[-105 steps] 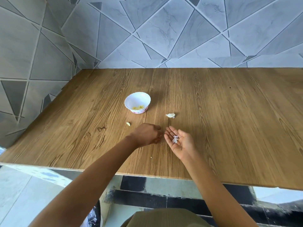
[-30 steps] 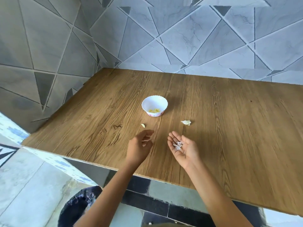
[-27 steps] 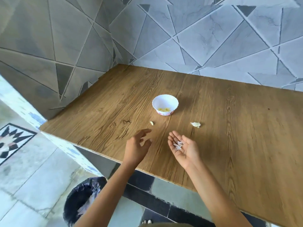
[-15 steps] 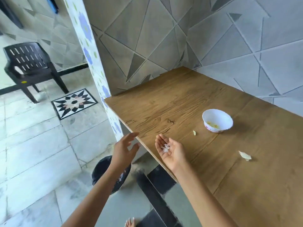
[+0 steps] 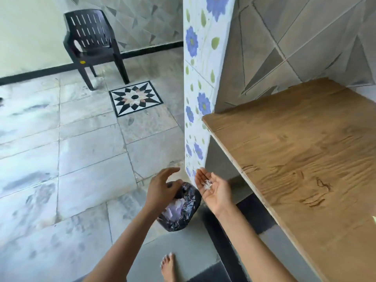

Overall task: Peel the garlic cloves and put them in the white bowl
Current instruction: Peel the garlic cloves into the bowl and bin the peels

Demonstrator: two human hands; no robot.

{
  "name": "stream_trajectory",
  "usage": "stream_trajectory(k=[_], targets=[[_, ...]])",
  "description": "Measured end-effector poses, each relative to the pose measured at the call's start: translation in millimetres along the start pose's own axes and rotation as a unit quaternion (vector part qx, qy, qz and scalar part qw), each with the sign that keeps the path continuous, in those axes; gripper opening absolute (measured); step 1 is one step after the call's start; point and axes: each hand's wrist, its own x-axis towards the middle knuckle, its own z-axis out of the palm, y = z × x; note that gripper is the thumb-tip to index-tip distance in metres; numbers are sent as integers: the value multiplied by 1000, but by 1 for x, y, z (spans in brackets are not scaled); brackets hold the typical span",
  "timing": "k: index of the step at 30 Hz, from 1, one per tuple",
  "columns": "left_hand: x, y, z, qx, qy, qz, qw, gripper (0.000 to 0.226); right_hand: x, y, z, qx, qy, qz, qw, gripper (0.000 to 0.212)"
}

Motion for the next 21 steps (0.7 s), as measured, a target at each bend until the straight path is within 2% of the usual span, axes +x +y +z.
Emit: stream_trajectory(k=[4,8,12,16,21], targets=[[47,-60,-10,5,-21,-59,998,31,80,36,13,0,49,19,999,32],[90,-127,19,-1,-43,-142,989,33,173,70,-5,-36,128,65,989,33],[132,-222,69,8,-49,-198,979,31,286,109,-54,-98,179,95,974,34],[154,-329,140,-10,-103,-223,969,31,389,152,-127,-163,214,116,956,28],[156,-445,222,15,-132,-246,960,31,471,203,-215,-261,225,166,924,45]])
